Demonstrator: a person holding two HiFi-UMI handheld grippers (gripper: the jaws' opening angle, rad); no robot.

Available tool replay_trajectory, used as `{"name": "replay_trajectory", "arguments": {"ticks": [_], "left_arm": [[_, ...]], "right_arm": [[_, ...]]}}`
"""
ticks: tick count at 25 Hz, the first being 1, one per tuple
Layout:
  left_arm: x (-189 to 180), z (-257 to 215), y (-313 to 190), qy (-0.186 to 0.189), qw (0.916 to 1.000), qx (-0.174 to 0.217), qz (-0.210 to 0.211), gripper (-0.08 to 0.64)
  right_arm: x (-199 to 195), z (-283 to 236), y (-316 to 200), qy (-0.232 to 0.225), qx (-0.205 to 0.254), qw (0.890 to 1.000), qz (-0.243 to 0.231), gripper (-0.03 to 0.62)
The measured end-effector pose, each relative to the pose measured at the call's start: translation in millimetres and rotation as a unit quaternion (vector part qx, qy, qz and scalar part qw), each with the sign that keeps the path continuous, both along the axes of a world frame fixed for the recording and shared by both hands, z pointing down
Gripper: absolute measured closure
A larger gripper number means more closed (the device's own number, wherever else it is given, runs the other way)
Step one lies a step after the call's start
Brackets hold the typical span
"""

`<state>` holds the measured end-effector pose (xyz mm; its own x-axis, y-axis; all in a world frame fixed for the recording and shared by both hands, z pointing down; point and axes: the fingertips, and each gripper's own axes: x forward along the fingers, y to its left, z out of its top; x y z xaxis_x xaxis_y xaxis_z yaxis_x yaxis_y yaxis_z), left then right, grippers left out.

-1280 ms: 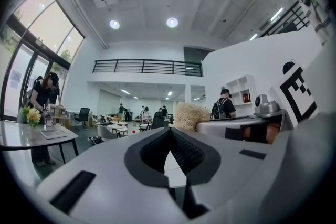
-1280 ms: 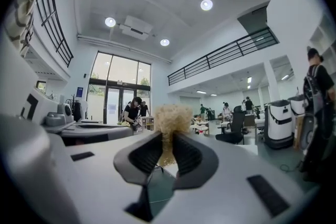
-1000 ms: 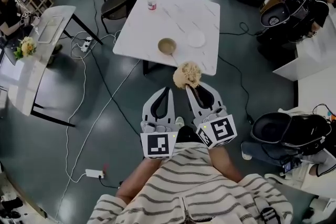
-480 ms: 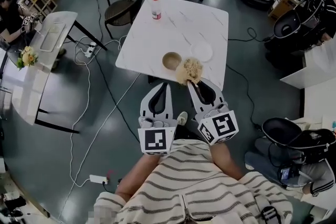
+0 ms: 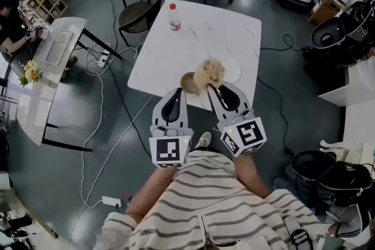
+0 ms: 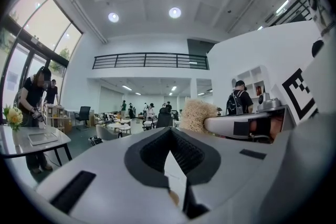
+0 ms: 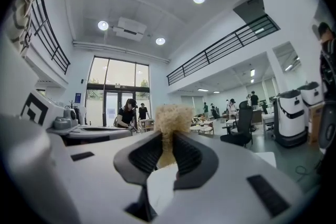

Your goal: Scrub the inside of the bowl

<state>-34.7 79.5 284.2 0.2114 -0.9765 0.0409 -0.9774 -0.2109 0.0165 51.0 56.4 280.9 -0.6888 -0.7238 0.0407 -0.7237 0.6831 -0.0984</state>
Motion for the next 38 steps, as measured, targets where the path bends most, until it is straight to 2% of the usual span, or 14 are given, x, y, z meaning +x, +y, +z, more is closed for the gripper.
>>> {"name": "replay_trajectory", "arguments": {"ticks": [7,15,21,28,33,38], "left_arm": [[6.5,9.6,-38.5,-0.003,0.9999,-0.01,-0.01,0.555],[-6.5,34.6,-69.1,0.006,0.999,-0.039,-0.02,0.555],[-12.1,47.3,-95.4,0.018,0.9978,-0.063,0.01,0.555],[-19.6,69.2,-118.0,0.012,0.9952,-0.09,0.036,0.555],[-22.1,87.6,-129.9,0.025,0.991,-0.12,0.054,0.555],[-27.0,113.5,-134.5,0.015,0.987,-0.148,0.062,0.555]], "right_arm": [[-3.1,13.4,-30.8,0.002,-0.013,1.0,-0.025,0.528],[-8.8,32.6,-61.5,0.019,-0.034,0.999,-0.031,0.528],[-19.2,51.5,-82.9,0.037,-0.061,0.997,-0.017,0.528],[-27.8,77.8,-97.6,0.052,-0.092,0.994,-0.001,0.528],[-34.0,110.8,-103.6,0.067,-0.129,0.989,0.002,0.528],[-38.3,135.5,-103.1,0.074,-0.164,0.984,0.004,0.528]]}}
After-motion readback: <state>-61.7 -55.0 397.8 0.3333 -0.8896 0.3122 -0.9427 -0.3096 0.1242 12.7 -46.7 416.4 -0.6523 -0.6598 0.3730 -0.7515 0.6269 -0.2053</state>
